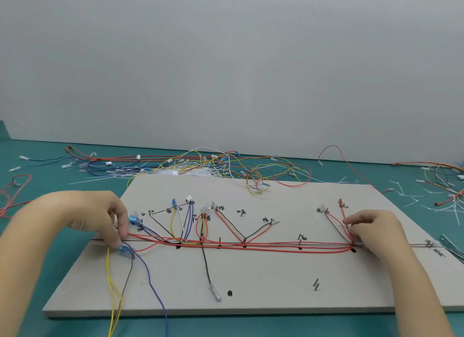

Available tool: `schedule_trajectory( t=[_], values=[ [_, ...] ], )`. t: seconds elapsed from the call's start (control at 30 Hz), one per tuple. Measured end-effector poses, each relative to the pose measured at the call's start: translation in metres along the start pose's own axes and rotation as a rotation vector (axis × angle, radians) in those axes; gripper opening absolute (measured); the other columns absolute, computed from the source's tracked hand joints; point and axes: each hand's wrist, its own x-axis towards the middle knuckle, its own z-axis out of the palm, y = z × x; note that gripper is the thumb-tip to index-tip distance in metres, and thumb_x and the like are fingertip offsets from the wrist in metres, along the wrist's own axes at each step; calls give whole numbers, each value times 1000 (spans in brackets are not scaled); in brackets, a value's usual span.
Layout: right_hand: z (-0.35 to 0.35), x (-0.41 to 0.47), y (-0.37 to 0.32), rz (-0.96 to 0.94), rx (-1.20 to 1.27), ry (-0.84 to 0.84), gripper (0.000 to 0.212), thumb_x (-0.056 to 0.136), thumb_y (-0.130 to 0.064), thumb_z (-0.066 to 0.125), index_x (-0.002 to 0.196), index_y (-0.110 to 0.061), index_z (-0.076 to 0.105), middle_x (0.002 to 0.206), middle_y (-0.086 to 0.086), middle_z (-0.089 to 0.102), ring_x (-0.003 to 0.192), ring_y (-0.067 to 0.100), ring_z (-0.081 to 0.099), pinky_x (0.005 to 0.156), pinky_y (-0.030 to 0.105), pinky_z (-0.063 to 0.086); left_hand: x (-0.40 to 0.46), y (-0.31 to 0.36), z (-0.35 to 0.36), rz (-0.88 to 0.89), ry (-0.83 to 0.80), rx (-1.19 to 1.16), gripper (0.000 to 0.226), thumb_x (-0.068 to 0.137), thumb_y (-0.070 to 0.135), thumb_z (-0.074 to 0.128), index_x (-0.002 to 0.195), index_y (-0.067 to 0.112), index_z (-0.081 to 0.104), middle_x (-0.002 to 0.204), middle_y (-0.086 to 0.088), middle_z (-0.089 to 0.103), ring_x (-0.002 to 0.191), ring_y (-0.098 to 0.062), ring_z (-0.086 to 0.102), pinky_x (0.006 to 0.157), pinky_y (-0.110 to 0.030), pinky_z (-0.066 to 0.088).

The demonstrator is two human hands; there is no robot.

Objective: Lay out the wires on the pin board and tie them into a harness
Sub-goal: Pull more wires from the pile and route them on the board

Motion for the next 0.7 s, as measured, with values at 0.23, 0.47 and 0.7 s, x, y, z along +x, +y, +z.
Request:
schedule_trajectory(
  t=[0.23, 0.47, 0.7],
  values=[
    [-2, 0, -1, 20, 14, -21, 28, 80, 8, 58, 73, -15, 73, 67, 7, 66, 56, 21, 56, 53, 25, 37, 0, 2, 1, -5, -20, 58, 10, 63, 38, 83, 68, 41, 74, 49, 20, 54, 47, 4, 46, 60, -17, 35],
    [-3, 4, 0, 102, 85, -10, 18, 83, -5, 56, 74, -11, 70, 54, 10, 59, 57, 27, 51, 62, 36, 48, -2, -6, -1, 123, 33, 7, 29, 50, 57, 68, 68, 34, 68, 58, 19, 56, 53, -1, 43, 59, -22, 35],
    [2, 3, -2, 58, 102, 2, 17, 84, -9, 57, 75, -17, 69, 66, 6, 60, 67, 28, 56, 65, 37, 45, -12, 19, 6, 262, -49, -118, 21, 58, 46, 72, 70, 29, 67, 67, 10, 63, 63, -6, 53, 70, -31, 44]
  ],
)
